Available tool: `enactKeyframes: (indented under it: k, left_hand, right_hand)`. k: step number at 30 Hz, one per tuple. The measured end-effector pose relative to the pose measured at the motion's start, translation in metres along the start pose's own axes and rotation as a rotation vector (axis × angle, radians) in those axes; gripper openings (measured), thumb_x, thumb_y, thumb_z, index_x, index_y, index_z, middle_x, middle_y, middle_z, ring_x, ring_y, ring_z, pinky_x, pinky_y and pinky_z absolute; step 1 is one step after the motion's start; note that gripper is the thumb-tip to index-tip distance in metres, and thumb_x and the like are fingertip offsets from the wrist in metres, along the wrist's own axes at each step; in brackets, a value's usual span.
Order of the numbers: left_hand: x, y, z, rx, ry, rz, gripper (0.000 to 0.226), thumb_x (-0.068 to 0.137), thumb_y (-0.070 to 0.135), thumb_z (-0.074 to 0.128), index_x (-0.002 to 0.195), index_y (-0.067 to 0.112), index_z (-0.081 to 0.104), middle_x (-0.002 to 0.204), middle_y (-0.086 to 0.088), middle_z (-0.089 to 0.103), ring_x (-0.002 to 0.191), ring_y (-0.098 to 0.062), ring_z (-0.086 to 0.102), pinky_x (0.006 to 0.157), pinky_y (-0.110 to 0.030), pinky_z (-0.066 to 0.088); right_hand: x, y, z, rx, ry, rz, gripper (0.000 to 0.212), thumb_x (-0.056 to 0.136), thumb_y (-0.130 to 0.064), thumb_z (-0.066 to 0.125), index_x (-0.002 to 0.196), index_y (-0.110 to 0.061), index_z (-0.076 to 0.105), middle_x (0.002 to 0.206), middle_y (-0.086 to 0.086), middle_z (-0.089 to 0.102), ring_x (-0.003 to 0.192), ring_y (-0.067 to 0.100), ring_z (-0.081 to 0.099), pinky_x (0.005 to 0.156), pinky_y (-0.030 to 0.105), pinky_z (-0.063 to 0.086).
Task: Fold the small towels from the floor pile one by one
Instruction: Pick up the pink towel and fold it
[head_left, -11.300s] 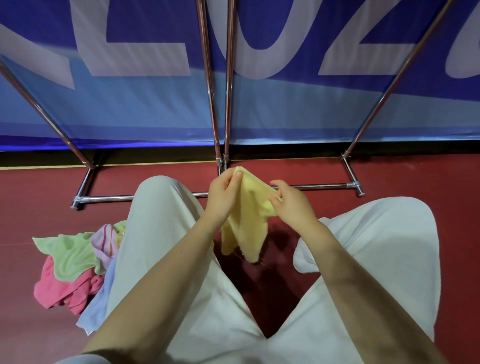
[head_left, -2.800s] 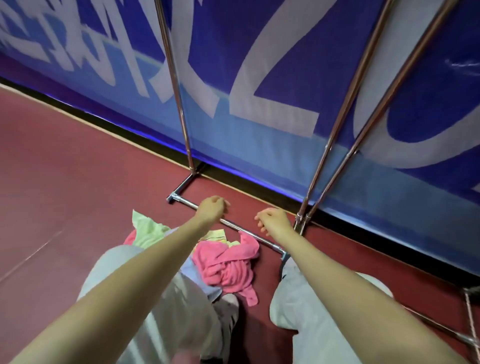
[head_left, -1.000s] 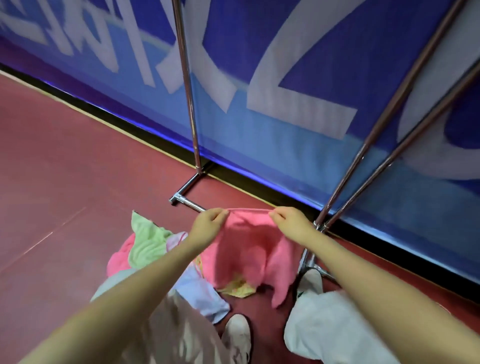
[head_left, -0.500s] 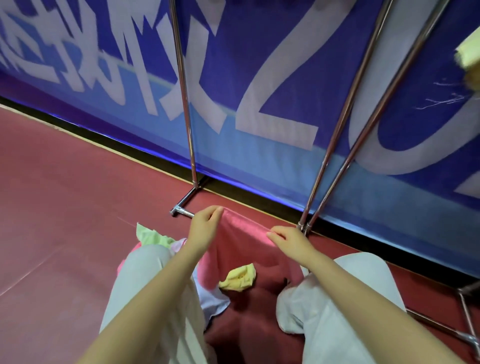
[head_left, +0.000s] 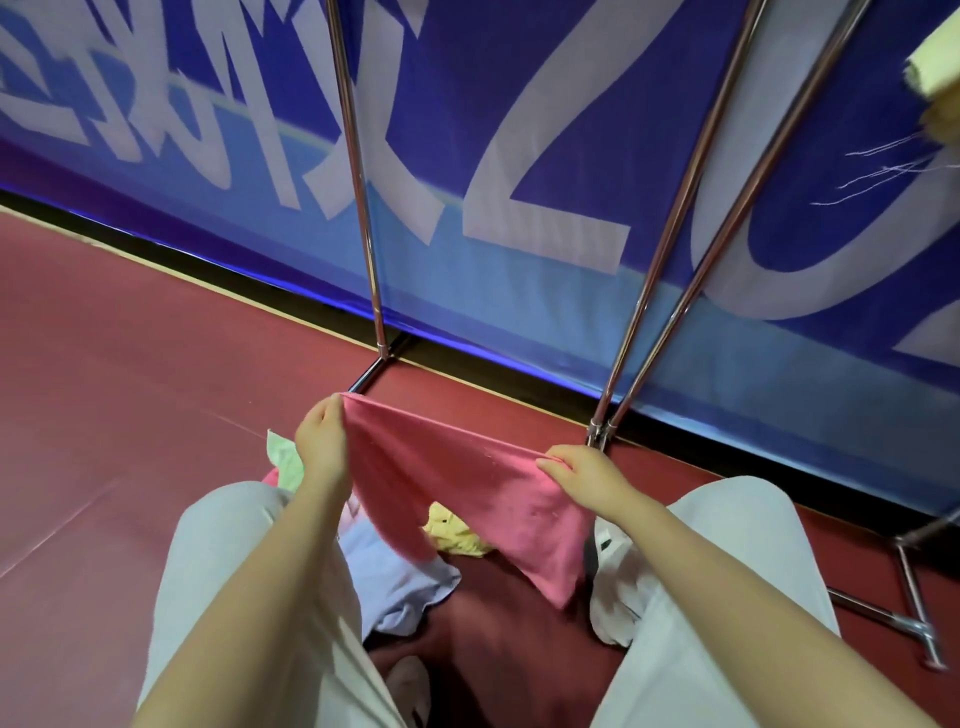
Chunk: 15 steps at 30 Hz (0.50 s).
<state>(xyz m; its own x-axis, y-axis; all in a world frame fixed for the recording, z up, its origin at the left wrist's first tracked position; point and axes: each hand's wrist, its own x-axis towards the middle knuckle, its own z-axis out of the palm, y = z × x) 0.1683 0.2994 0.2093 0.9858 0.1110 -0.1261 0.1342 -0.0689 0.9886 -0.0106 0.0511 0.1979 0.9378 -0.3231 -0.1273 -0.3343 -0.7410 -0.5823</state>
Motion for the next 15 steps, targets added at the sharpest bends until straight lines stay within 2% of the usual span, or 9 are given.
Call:
enactKeyframes:
  k: [2,5,7,8,9,11,13,14,15]
  left_hand:
    - [0.005,0.0,-0.007,-0.017,0.041,-0.041,0.031,0.095,0.017,0.048,0.068,0.028,0.059,0.074,0.007,0.055,0.076,-0.012,0.046,0.076,-0.028,0.038]
    - [0.016,-0.008,-0.018,-0.013,0.065,-0.068,0.032,0.092,0.016,0.048,0.061,0.025,0.055,0.068,0.007,0.048,0.08,-0.016,0.044,0.079,-0.03,0.037]
    - [0.025,-0.021,-0.024,0.008,0.065,-0.073,0.027,0.087,0.024,0.049,0.063,0.022,0.06,0.073,0.004,0.055,0.091,-0.016,0.049,0.094,-0.031,0.041]
    - [0.028,-0.026,-0.027,0.033,0.066,-0.077,0.026,0.085,0.03,0.05,0.065,0.023,0.065,0.08,0.002,0.063,0.102,-0.018,0.053,0.104,-0.035,0.04]
    - [0.027,-0.026,-0.028,0.05,0.053,-0.084,0.025,0.084,0.033,0.051,0.068,0.025,0.069,0.09,-0.001,0.068,0.113,-0.021,0.054,0.109,-0.037,0.038]
    - [0.026,-0.026,-0.03,0.027,0.012,-0.144,0.019,0.091,0.028,0.053,0.089,0.023,0.072,0.105,-0.004,0.065,0.11,-0.021,0.054,0.102,-0.031,0.041]
    - [0.024,-0.025,-0.028,0.105,-0.074,-0.199,0.028,0.099,0.023,0.049,0.121,0.011,0.062,0.118,-0.002,0.061,0.106,-0.018,0.053,0.096,-0.027,0.039]
    - [0.023,-0.024,-0.026,0.172,-0.12,-0.188,0.034,0.1,0.024,0.047,0.128,0.009,0.058,0.123,-0.004,0.061,0.106,-0.018,0.053,0.092,-0.024,0.037]
    - [0.018,-0.019,-0.021,0.222,-0.158,-0.131,0.03,0.098,0.022,0.049,0.123,0.009,0.061,0.118,-0.005,0.063,0.1,-0.016,0.053,0.087,-0.024,0.037]
  right_hand:
    - [-0.004,0.003,0.001,-0.021,-0.014,0.017,0.035,0.094,-0.032,0.056,0.06,-0.029,0.048,0.062,-0.007,0.053,0.071,0.017,0.052,0.066,0.03,0.038]
    - [-0.005,0.008,-0.003,0.011,-0.001,0.048,0.038,0.094,-0.033,0.056,0.057,-0.028,0.046,0.057,-0.008,0.049,0.064,0.012,0.047,0.061,0.025,0.035]
    - [-0.005,0.009,-0.005,0.112,0.044,0.064,0.036,0.094,-0.029,0.057,0.059,-0.024,0.05,0.057,-0.007,0.048,0.062,0.01,0.046,0.065,0.029,0.036]
    - [-0.005,0.009,-0.005,0.162,0.062,0.069,0.035,0.094,-0.027,0.058,0.061,-0.019,0.052,0.058,-0.007,0.049,0.061,0.011,0.045,0.066,0.029,0.035]
    - [-0.005,0.007,-0.005,0.199,0.07,0.067,0.033,0.094,-0.025,0.058,0.064,-0.013,0.055,0.061,-0.003,0.05,0.062,0.012,0.045,0.066,0.029,0.035]
    - [-0.002,-0.001,-0.003,0.249,0.065,0.066,0.026,0.094,-0.022,0.058,0.076,-0.003,0.064,0.073,0.003,0.059,0.071,0.012,0.051,0.068,0.023,0.038]
    - [0.003,-0.014,0.0,0.308,0.104,0.059,0.015,0.092,-0.017,0.061,0.093,-0.005,0.069,0.091,0.001,0.066,0.086,0.01,0.057,0.07,0.005,0.038]
    - [0.006,-0.023,0.003,0.344,0.143,0.049,0.014,0.091,-0.016,0.062,0.098,-0.007,0.069,0.096,0.0,0.066,0.091,0.008,0.058,0.073,-0.001,0.036]
    - [0.008,-0.032,0.005,0.384,0.182,0.033,0.015,0.09,-0.015,0.063,0.102,-0.008,0.069,0.099,-0.001,0.066,0.093,0.007,0.058,0.074,-0.003,0.035]
